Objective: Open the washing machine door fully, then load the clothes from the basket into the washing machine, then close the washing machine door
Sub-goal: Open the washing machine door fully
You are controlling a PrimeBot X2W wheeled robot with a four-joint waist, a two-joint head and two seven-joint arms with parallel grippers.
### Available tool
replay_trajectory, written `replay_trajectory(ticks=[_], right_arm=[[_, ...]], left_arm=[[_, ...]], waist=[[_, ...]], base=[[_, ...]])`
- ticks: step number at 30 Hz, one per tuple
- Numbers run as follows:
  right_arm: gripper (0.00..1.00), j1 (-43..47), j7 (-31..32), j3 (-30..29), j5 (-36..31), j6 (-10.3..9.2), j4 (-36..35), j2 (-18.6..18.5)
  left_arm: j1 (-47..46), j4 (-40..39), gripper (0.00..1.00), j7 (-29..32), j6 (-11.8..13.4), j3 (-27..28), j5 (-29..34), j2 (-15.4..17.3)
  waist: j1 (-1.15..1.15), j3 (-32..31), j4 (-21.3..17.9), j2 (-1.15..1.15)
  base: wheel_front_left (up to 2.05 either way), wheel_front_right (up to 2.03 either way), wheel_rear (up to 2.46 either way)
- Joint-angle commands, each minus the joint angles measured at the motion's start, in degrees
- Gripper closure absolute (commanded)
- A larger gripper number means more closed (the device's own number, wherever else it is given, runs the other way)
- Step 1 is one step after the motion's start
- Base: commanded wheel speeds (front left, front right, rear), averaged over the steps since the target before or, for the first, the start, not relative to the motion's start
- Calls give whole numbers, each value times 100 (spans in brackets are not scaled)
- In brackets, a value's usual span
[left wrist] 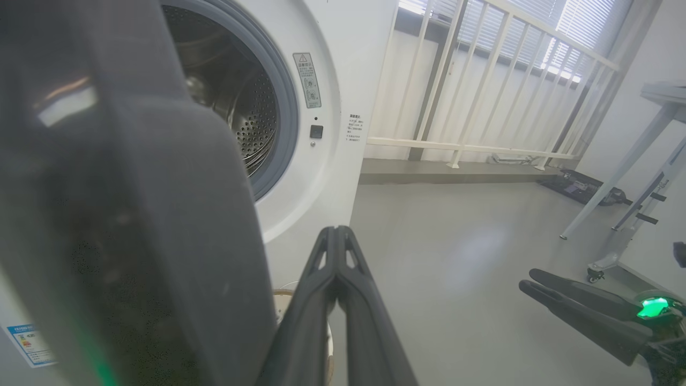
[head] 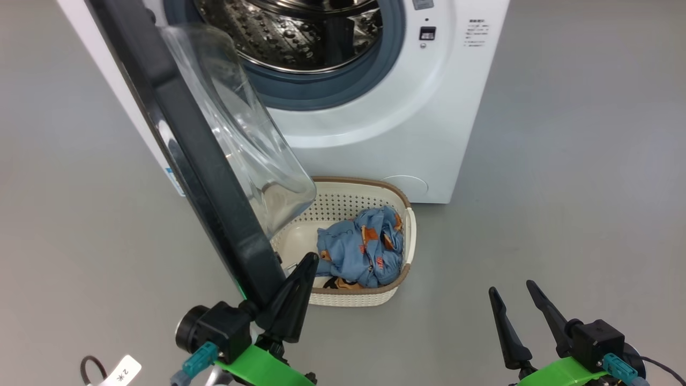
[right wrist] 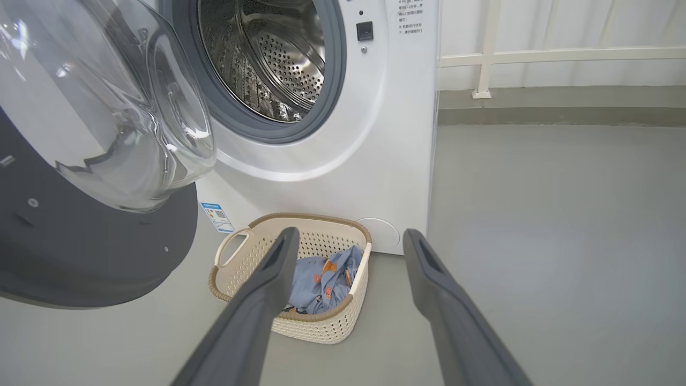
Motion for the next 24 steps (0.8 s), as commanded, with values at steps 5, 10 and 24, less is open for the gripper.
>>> replay_trajectory(ticks=[5,10,24], right_arm=[[0,-66,-27,168,4,9,-111,-20],[0,-64,-27,157,-13,9,-108,-20],[0,-17,-27,114,-32,9,-128,-20]], left_arm=[[45,-183,100,-31,15,369,130,170],[182,-279,100,-31,55,396,138,170],[536,-320,100,-31,357,966,134,170]], waist=[[0,-22,201,0],[0,-2,292,0],[0,-34,873,0]], base=[[0,0,0],[0,0,0],[0,0,0]])
